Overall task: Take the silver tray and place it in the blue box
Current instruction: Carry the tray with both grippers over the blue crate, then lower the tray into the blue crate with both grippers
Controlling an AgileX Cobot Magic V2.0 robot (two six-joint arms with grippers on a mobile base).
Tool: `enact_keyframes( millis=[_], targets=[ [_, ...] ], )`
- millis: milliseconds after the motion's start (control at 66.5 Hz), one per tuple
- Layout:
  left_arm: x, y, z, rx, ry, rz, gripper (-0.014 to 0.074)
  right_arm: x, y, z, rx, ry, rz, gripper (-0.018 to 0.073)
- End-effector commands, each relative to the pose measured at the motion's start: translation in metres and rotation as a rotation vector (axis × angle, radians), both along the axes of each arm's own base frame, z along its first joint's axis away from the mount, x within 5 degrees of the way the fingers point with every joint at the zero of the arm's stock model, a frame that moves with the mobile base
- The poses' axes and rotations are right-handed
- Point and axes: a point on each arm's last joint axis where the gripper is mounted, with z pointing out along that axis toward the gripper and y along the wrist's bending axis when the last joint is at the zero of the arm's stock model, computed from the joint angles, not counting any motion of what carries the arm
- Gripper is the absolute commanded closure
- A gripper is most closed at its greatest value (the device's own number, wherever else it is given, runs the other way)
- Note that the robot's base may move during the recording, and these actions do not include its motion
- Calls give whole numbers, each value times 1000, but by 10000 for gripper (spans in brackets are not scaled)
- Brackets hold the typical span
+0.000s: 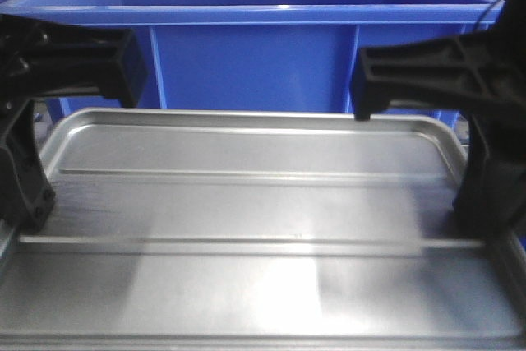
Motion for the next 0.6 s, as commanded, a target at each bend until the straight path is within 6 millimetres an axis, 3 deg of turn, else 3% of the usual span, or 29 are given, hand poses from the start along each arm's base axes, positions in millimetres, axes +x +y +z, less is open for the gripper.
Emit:
enact_keyframes(
  millis=[0, 165, 361, 587],
  targets=[
    [4, -7, 25, -117, -63, -45, 610, 7, 10, 34, 86, -112, 102, 505],
    [21, -5, 49, -142, -117, -67, 610, 20, 11, 61, 105, -163, 138, 505],
    [51, 0, 88, -239, -209, -115, 610, 50, 5, 91, 158, -223, 157, 505],
    [92, 3, 112, -226, -271, -149, 611, 86, 6, 114, 166, -285, 171, 505]
  ],
)
